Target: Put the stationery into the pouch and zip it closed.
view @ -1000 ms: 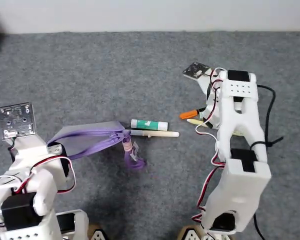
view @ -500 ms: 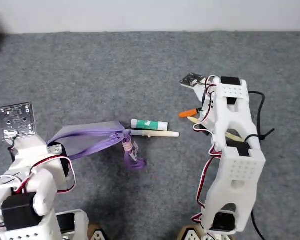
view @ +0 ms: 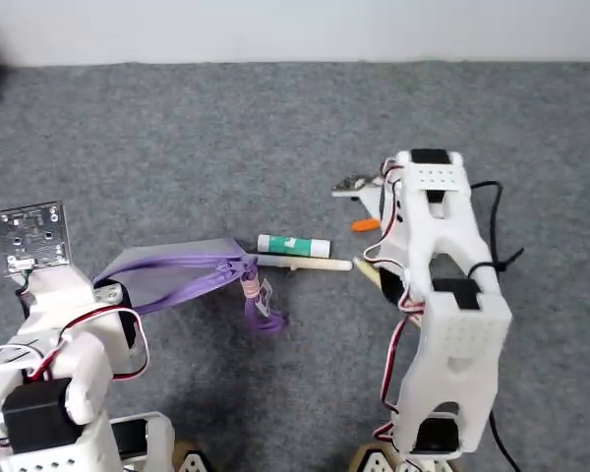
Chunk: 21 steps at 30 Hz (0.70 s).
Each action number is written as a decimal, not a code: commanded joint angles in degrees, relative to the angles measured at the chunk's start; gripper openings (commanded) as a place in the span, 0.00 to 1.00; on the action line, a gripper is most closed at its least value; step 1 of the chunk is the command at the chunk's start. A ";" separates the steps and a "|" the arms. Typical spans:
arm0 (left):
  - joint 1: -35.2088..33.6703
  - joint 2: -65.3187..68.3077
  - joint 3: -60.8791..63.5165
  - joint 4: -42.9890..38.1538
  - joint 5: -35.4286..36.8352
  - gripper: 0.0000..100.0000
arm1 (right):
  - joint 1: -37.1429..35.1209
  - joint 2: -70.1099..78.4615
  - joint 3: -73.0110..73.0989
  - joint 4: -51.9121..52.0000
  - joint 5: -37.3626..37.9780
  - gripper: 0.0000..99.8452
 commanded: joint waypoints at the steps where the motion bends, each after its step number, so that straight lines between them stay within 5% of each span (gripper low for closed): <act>1: 0.00 0.79 -0.66 -1.23 0.70 0.01 | -0.13 -12.44 2.99 2.59 -1.76 0.01; 8: 0.00 1.14 -0.48 -1.23 0.70 0.01 | -1.98 -38.37 20.92 2.51 -4.40 0.01; 21: 0.00 1.23 -0.40 -1.58 0.70 0.01 | -21.23 -72.04 29.71 0.13 -31.91 0.01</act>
